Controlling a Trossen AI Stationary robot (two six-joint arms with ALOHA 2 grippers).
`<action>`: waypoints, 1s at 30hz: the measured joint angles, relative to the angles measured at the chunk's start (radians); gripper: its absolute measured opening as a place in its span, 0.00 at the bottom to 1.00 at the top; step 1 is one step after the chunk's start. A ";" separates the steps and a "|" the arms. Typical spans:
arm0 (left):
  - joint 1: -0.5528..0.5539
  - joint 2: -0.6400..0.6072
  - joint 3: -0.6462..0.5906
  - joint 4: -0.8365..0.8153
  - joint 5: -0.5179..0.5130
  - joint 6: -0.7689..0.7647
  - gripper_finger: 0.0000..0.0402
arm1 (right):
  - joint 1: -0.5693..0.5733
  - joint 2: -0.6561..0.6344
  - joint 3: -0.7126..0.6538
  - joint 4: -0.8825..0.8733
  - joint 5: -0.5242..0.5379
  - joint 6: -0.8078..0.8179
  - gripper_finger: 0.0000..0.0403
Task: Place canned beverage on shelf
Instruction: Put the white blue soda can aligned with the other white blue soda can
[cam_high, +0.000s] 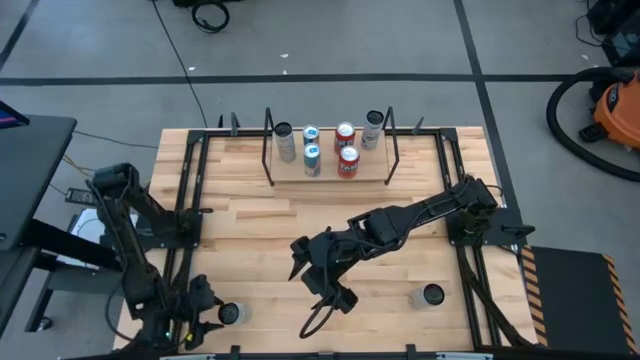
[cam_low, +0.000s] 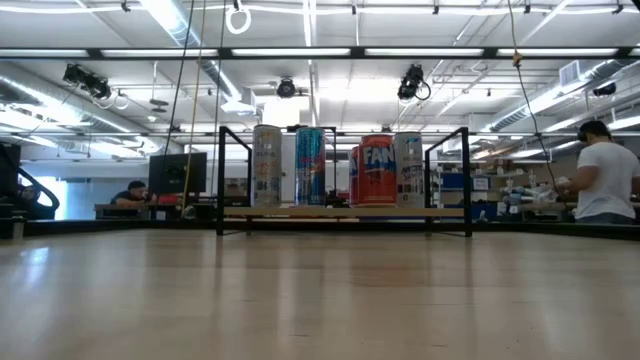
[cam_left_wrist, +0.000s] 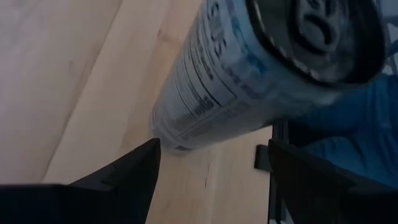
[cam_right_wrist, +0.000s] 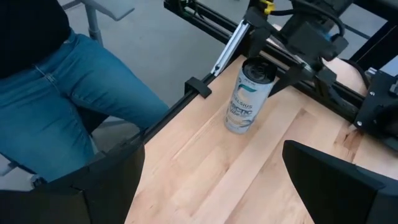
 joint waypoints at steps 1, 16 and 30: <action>-0.010 0.011 0.000 0.005 -0.018 -0.008 0.74 | 0.000 0.000 0.000 0.001 0.000 0.009 0.97; -0.015 0.180 0.000 0.047 -0.158 -0.043 0.74 | 0.001 0.000 0.000 0.026 0.000 0.041 0.97; 0.020 0.210 0.000 0.092 -0.266 0.072 0.74 | 0.001 0.000 0.000 0.026 0.000 0.041 0.97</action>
